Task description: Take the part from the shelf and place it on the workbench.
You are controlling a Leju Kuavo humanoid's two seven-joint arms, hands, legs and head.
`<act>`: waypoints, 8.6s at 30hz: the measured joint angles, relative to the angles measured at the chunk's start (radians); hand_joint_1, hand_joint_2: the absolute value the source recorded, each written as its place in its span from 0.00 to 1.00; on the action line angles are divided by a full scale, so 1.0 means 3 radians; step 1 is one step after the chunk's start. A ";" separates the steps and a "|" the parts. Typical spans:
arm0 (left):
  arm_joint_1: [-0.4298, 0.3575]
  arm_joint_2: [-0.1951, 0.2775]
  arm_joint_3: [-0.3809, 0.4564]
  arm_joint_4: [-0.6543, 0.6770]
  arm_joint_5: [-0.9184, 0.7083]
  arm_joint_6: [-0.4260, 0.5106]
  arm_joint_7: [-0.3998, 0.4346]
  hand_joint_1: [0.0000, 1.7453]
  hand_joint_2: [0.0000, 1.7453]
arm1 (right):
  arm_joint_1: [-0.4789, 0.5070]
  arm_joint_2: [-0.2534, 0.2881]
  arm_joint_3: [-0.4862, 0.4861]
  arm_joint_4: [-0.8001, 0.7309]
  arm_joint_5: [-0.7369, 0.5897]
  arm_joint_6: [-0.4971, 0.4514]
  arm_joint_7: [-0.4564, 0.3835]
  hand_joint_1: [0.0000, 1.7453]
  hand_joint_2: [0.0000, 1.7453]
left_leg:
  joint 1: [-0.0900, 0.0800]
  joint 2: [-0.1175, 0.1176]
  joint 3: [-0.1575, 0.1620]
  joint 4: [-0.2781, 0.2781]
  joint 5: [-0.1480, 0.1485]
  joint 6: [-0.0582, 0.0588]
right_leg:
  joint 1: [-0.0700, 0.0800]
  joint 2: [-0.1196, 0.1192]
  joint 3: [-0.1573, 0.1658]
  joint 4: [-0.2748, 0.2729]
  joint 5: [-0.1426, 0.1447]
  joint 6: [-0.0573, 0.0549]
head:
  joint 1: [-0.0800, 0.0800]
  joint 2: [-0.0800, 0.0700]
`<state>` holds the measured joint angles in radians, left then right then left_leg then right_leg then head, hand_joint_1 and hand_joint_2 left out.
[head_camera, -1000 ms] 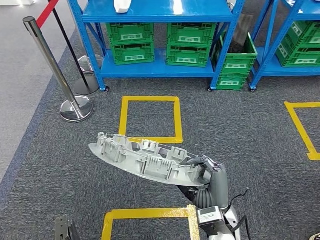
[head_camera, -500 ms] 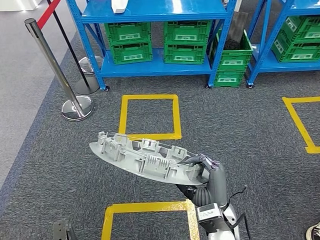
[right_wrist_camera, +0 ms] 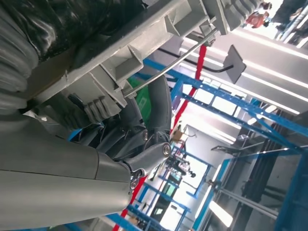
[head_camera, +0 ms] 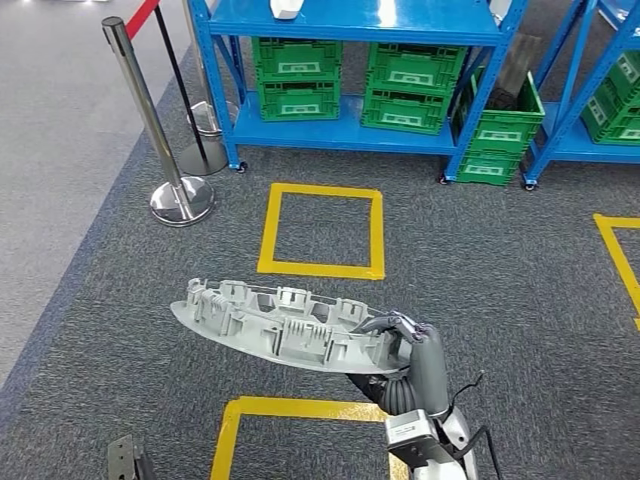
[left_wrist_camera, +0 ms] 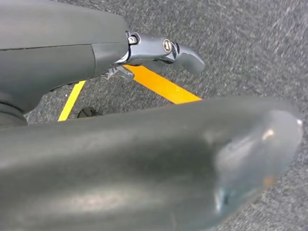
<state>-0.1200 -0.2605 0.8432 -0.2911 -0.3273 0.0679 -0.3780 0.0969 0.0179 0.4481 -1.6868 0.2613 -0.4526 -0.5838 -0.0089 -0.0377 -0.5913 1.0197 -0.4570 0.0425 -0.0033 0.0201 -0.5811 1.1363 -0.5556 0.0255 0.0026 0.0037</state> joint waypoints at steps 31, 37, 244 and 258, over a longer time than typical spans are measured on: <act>0.0019 -0.0016 -0.0135 -0.0004 0.0108 0.0020 -0.0015 0.00 0.00 | -0.0010 -0.0021 0.0017 0.0056 0.0005 0.0049 -0.0029 1.00 1.00 | 0.0017 -0.0059 -0.0044 0.0015 0.0026 -0.0007 | -0.0032 0.0037 -0.0018 -0.0093 0.0073 0.0028 | -0.0004 0.0000; 0.0030 -0.0009 -0.0137 -0.0004 0.0111 0.0014 -0.0015 0.00 0.00 | -0.0002 -0.0022 0.0015 0.0054 0.0005 0.0059 -0.0037 1.00 1.00 | 0.0022 -0.0108 -0.0142 0.0090 0.0030 -0.0130 | -0.0044 0.0056 0.0130 -0.0391 0.0146 -0.0048 | -0.0017 0.0000; -0.0117 0.0173 -0.1104 0.0073 -0.0350 0.0440 0.0641 0.00 0.00 | -0.1050 -0.0033 0.0962 0.0672 0.0277 0.0036 0.0239 1.00 1.00 | 0.0017 -0.0071 -0.0050 -0.0003 0.0019 -0.0002 | -0.0024 -0.0017 -0.0283 0.0098 0.0125 0.0036 | -0.0015 0.0000; -0.0101 0.0182 -0.1224 0.0074 -0.0331 0.0433 0.0678 0.00 0.00 | -0.1024 0.0129 0.0453 0.1477 0.0266 -0.0021 0.0272 1.00 1.00 | 0.0064 0.0103 -0.0435 0.0760 -0.0242 -0.0194 | -0.0043 -0.0182 0.0012 -0.0401 0.0237 -0.0079 | -0.0047 0.0000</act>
<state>-0.1503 -0.2057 0.4760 -0.2689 -0.4267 0.1977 -0.1746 -0.2103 0.0567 0.5841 -1.2436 0.3412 -0.4589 -0.5021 0.0104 -0.0068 -0.7218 1.2478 -0.5297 -0.0157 -0.0160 -0.0345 -0.5775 1.0160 -0.4845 0.0018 -0.0114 0.0038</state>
